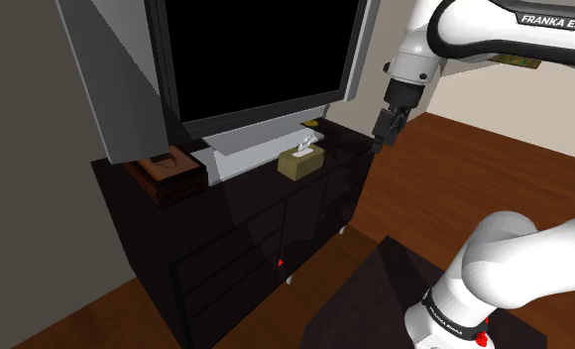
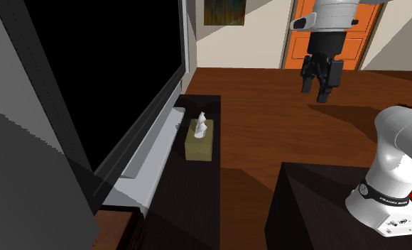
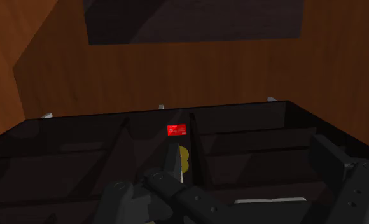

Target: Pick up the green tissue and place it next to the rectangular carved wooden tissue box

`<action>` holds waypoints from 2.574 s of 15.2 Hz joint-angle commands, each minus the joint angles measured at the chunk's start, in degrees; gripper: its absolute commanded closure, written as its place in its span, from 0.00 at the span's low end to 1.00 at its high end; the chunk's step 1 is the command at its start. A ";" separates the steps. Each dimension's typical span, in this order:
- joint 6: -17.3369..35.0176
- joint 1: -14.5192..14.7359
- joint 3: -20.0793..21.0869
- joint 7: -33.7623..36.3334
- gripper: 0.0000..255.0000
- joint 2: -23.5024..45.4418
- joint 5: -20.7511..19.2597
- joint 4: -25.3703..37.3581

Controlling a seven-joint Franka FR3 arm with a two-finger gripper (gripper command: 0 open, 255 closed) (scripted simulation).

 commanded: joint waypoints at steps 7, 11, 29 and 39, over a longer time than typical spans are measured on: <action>12.57 -1.27 -1.07 3.86 0.00 9.05 3.28 -0.05; 20.26 -1.81 -2.01 5.81 0.00 15.80 5.77 1.34; 42.69 -3.01 -6.54 7.80 0.00 45.32 21.66 16.24; 45.99 -2.53 -5.94 6.73 0.00 48.16 23.36 15.72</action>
